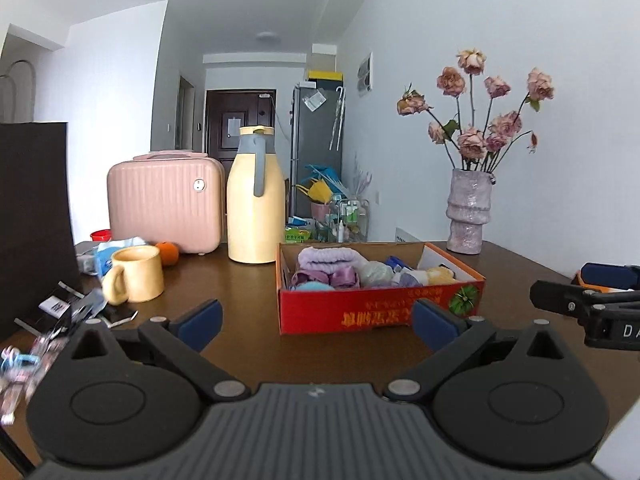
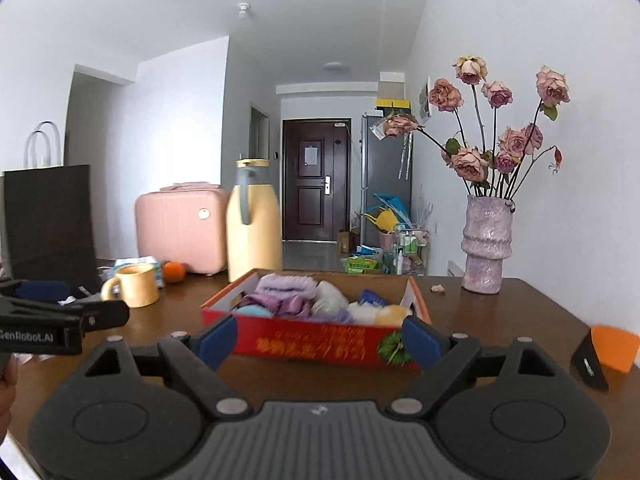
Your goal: Organize soft objects
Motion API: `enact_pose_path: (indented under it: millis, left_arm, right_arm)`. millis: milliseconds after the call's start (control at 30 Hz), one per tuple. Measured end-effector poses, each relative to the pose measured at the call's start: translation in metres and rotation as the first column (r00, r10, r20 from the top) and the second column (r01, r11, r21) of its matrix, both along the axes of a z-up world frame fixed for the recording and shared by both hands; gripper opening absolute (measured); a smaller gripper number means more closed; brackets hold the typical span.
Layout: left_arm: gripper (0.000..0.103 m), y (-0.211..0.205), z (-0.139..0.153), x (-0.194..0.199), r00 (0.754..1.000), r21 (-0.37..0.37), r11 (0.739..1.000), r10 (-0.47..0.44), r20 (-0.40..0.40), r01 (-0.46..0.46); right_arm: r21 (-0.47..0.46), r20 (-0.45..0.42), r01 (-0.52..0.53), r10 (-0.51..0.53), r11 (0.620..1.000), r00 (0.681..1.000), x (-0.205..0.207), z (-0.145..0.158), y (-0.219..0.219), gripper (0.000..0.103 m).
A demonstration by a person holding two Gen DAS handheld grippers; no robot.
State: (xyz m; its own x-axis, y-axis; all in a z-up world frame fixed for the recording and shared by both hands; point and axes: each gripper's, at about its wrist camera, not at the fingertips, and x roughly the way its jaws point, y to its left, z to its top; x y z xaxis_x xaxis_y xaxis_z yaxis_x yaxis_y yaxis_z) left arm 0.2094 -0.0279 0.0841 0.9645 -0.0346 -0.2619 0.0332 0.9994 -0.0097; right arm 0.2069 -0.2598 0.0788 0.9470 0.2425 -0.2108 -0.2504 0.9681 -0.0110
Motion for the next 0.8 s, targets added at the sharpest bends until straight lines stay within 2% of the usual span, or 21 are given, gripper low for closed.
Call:
enact_pose_path:
  millis: [100,367,500,800]
  left_arm:
    - [0.103,0.002,-0.008,-0.033,1.0,-0.014,1.0,0.009,0.017,-0.009]
    - [0.103,0.001,-0.015,-0.103,0.998,0.017,1.0,-0.013,0.06,0.012]
    - [0.103,0.005,-0.022,-0.135,0.997,0.042,0.999,0.018,0.072,-0.021]
    - [0.103,0.003,-0.046,-0.178,0.998,0.056,0.998,0.026,0.063,-0.03]
  right_arm:
    - [-0.001,0.012,-0.007,0.007,1.0,1.0,-0.029,-0.008,0.001,0.09]
    - [0.023,0.019,-0.031,0.031,0.999,0.999,-0.095,-0.02,0.005,0.095]
    - [0.011,0.016,-0.043,0.042,0.999,0.999,-0.125,-0.032,0.013,0.095]
    - [0.05,-0.069,-0.005,0.008,0.999,0.998,-0.154,-0.054,0.019,0.095]
